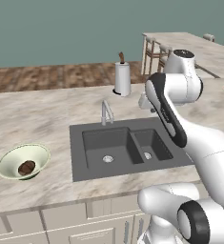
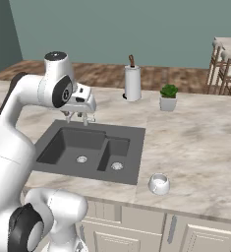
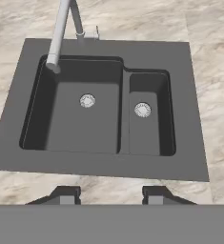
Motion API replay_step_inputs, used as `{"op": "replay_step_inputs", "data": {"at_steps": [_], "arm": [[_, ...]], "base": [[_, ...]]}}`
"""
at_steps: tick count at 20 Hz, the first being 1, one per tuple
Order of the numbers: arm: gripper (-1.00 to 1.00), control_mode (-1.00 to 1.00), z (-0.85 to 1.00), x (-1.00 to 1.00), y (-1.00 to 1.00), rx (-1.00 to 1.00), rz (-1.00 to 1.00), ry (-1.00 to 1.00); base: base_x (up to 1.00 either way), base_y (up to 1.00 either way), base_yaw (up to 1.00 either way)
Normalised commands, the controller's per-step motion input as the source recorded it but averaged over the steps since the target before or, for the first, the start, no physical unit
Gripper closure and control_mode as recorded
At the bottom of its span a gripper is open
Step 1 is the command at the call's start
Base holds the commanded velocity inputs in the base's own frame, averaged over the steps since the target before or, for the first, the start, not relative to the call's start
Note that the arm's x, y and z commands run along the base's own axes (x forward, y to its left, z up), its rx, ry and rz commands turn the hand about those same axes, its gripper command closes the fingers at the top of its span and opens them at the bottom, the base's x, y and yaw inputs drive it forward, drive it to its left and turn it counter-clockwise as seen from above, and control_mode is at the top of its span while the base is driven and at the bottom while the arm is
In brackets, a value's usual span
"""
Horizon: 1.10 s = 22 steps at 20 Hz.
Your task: Move the mug from next to the sink to the open cabinet. Then, move the bowl with the potato to the fridge to clear the area for faucet cleaning.
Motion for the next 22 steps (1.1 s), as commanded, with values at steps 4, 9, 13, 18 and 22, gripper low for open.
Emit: {"op": "replay_step_inputs", "data": {"at_steps": [4, 9, 13, 18, 22], "arm": [[-1.0, -1.0, -0.01, -0.1, -0.01, 0.0, 0.0, -0.01], [-1.0, -1.0, -0.24, -0.56, -0.46, 0.11, -0.11, 0.0], [-1.0, -1.0, -0.37, -0.72, -0.99, 0.36, -0.32, 0.0], [-1.0, -1.0, -0.31, -0.48, -1.0, 0.39, -0.32, 0.0], [-1.0, -1.0, -0.52, -0.46, -1.0, 0.31, -0.3, 0.0]], "base": [[0.0, 0.0, 0.0], [0.0, 0.0, 0.0], [0.0, 0.0, 0.0], [0.0, 0.0, 0.0], [0.0, 0.0, 0.0]]}}
